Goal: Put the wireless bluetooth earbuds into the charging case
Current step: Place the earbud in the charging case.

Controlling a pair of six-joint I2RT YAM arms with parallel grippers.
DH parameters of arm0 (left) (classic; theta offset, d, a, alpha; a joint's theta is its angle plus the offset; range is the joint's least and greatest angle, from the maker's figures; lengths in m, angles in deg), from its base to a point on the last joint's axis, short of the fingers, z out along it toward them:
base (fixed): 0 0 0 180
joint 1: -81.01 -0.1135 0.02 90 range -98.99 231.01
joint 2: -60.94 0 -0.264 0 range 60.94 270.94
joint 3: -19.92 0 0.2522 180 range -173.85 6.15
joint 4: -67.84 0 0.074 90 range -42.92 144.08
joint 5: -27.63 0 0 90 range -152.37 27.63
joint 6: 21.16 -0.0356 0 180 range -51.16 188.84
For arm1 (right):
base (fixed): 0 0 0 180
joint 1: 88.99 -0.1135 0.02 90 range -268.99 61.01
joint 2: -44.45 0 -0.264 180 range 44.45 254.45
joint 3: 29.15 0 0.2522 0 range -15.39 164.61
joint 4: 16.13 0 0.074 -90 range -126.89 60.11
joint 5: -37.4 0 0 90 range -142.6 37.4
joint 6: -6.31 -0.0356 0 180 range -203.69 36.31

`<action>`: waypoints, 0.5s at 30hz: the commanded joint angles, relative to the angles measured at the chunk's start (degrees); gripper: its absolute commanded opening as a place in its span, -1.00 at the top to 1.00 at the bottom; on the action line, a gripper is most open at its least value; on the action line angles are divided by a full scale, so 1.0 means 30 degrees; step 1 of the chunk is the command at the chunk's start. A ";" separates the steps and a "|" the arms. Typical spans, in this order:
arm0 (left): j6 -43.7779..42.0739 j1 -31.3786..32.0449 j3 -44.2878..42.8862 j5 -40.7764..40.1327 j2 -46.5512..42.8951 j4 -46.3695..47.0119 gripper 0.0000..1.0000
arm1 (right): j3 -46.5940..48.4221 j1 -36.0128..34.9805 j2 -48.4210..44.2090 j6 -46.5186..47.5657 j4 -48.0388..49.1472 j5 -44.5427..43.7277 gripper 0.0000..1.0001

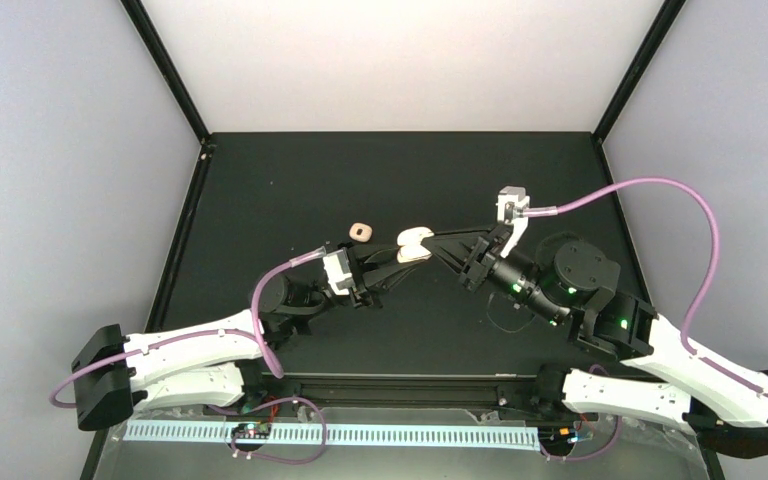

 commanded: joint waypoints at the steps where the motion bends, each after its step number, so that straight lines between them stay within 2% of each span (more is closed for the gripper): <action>1: 0.0418 0.0149 -0.0681 0.0297 -0.0160 0.2172 0.97 | 0.0166 0.0094 -0.0298 0.0008 -0.0920 -0.1655 0.88; 15: 0.0462 0.0150 -0.0602 0.0452 -0.0099 0.2105 0.97 | 0.0276 0.0093 -0.0335 -0.0001 -0.1011 -0.1833 0.71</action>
